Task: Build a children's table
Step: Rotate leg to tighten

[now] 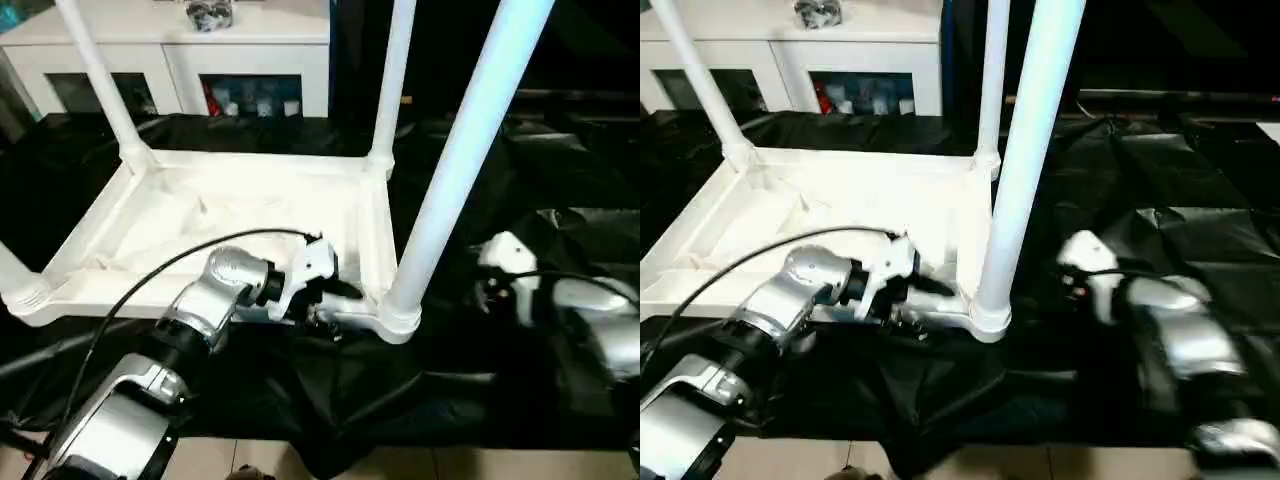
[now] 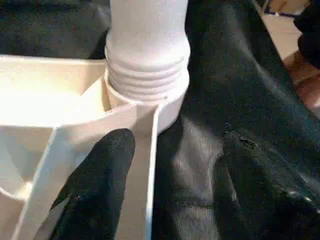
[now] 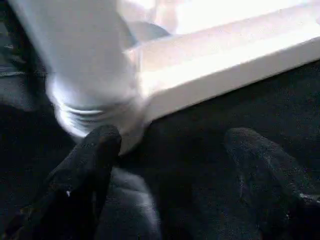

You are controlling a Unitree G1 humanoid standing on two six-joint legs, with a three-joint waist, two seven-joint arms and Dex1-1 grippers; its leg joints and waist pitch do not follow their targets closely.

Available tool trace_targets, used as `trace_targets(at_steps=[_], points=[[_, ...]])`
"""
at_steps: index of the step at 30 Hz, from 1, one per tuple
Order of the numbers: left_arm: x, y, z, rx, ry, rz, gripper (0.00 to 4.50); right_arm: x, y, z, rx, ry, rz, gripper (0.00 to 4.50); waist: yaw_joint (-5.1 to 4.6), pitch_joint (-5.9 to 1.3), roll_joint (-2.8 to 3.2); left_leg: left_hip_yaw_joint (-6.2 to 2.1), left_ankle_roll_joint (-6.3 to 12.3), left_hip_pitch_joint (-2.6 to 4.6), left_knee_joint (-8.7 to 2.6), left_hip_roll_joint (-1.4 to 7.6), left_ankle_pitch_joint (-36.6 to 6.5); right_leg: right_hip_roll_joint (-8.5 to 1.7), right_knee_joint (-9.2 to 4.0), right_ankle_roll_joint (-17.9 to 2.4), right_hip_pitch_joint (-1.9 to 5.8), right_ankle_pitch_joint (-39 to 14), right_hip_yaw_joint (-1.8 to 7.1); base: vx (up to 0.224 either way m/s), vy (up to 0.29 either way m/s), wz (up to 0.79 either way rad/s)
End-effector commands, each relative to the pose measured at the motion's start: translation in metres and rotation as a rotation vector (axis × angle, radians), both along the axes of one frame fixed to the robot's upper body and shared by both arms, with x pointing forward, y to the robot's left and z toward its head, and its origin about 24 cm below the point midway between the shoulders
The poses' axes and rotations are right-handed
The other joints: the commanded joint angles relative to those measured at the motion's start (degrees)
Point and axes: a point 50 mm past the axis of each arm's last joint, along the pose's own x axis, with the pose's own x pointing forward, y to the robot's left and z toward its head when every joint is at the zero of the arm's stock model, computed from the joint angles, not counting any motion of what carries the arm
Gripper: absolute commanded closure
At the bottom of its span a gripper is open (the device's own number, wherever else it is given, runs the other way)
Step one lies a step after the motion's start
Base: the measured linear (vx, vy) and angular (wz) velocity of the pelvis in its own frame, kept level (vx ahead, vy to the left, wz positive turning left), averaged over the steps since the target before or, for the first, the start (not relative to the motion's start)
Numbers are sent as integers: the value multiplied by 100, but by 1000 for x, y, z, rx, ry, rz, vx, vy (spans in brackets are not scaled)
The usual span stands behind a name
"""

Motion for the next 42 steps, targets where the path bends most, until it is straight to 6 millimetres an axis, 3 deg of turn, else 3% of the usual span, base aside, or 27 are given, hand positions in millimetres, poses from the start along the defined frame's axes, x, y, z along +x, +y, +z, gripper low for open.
trace_targets(at_steps=[1, 7, 14, 29, 30, 34, 36, 42], points=[[5, 0, 4, 26, -36, -5, 167, -3, 1, 8, 2, 3, 35, 73, 34, -406, -99, -39, 497, 87, -316, 93, -1207, -209, -436, -1462, 285, -910, 132, 0, 0, 0], [13, 1, 2, 60, -65, 44, 222, -12, 3, 10, -4, 38, 65, 73, 44, -397, -120, -50, 454, 66, -325, 81, -1217, -219, -461, -1346, 293, -1089, 131, 0, 0, 0], [17, 5, 1, 110, -89, 38, 272, -17, 5, 9, -8, 62, 72, 73, 54, -404, -97, -60, 437, 71, -329, 94, -1208, -233, -449, -1389, 290, -969, 130, 0, 0, 0], [15, 14, -6, 175, -40, 3, 388, -17, 9, 7, 7, 91, 48, 73, 58, -393, -109, -64, 397, 63, -342, 102, -1230, -251, -455, -1421, 291, -1033, 128, 0, 0, 0], [15, 14, -6, 176, -38, 3, 401, -17, 9, 7, 13, 95, 45, 44, 57, -393, -115, -61, 412, 58, -338, 98, -1202, -249, -452, -1430, 292, -983, 129, 0, 0, 0], [13, 18, -9, 187, -31, 6, 416, -18, 11, 8, 38, 112, 46, 31, 57, -383, -107, -60, 407, 67, -346, 104, -1270, -248, -463, -1445, 282, -1074, 125, 0, 0, 0], [12, 21, -11, 172, -19, 38, 439, -17, 13, 6, 19, 78, 40, 1, 54, -376, -98, -63, 359, 69, -356, 108, -1327, -257, -477, -1401, 275, -1194, 129, 0, 0, 0], [4, 29, -21, 158, 75, 111, 446, -16, 20, 2, 40, 34, 40, 0, 9, -369, -131, -71, 315, 51, -376, 100, -1346, -259, -481, -1298, 282, -1411, 132, 0, 0, 0]])
